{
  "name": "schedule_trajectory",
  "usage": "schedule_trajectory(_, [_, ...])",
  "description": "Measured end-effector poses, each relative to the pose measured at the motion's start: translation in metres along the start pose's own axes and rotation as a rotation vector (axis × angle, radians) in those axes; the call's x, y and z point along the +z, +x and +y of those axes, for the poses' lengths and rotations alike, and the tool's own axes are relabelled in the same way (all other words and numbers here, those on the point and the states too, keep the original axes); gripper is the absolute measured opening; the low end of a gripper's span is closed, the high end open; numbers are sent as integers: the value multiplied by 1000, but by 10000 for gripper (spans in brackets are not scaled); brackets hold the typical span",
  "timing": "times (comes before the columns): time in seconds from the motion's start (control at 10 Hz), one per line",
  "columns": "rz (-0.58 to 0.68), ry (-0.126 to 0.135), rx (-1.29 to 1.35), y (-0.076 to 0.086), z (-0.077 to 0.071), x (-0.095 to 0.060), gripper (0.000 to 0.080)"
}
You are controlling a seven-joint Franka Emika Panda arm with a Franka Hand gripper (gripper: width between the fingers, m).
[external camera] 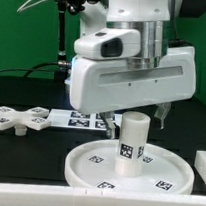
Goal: Assemble round table
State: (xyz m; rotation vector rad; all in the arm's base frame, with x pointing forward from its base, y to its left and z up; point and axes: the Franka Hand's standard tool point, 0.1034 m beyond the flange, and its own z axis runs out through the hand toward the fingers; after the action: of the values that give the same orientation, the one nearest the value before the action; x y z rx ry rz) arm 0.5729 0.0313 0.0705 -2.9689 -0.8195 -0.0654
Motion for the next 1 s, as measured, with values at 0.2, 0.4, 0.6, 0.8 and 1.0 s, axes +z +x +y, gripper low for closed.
schedule_trajectory(0.2, [-20, -15, -198, 3, -1, 0, 649])
schedule_trajectory(0.4, [-34, -25, -315, 6, -2, -1, 649])
schedule_trajectory(0.6, [-40, -27, -462, 4, 1, -1, 649])
schedule_trajectory(0.8, [-49, -31, -595, 3, 3, -1, 649])
schedule_trajectory(1.0, [-65, -47, -764, 6, 5, -2, 649])
